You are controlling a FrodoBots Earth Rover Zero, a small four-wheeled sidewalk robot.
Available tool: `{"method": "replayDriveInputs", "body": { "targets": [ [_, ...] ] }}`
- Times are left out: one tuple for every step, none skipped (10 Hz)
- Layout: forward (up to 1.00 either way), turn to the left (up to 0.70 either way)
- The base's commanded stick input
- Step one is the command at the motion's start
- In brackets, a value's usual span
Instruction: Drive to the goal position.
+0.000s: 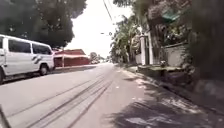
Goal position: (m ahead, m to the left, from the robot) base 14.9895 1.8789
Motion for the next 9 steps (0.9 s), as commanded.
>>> {"method": "replayDriveInputs", "body": {
  "targets": [
    [0.70, 0.00],
    [0.70, 0.00],
    [0.72, 0.00],
    [0.84, 0.00],
    [0.85, 0.00],
    [0.85, 0.00],
    [0.85, 0.00],
    [0.85, 0.00],
    [0.85, 0.00]
  ]
}}
